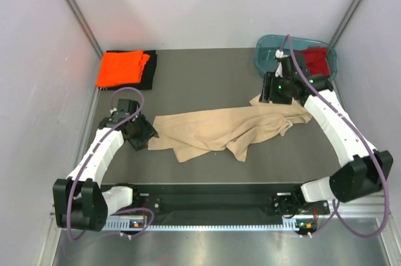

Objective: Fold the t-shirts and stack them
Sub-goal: Flatten the tshirt out

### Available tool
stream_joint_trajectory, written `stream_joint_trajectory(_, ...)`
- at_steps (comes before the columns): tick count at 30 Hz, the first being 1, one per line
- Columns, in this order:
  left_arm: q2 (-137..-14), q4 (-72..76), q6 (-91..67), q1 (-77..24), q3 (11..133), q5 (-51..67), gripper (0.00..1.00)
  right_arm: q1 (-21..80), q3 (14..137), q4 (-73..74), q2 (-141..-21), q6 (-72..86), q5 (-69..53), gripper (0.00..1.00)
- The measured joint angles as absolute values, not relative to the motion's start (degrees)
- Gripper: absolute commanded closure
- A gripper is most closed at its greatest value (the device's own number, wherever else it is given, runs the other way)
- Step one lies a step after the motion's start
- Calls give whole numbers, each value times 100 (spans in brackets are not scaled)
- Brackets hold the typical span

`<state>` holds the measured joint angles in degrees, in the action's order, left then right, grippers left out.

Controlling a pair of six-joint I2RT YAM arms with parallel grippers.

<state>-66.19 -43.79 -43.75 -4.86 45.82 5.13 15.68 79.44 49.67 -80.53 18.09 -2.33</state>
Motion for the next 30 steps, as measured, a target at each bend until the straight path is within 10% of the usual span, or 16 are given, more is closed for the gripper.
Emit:
stream_joint_trajectory(25,-7771,-3933,-5417,-416,3975,-412,51,2493,6582,5443,-7109,1822,-469,49)
stream_joint_trajectory(30,-7907,-3791,-5435,-414,4036,-388,72,2543,6392,5448,-7098,1820,-471,50)
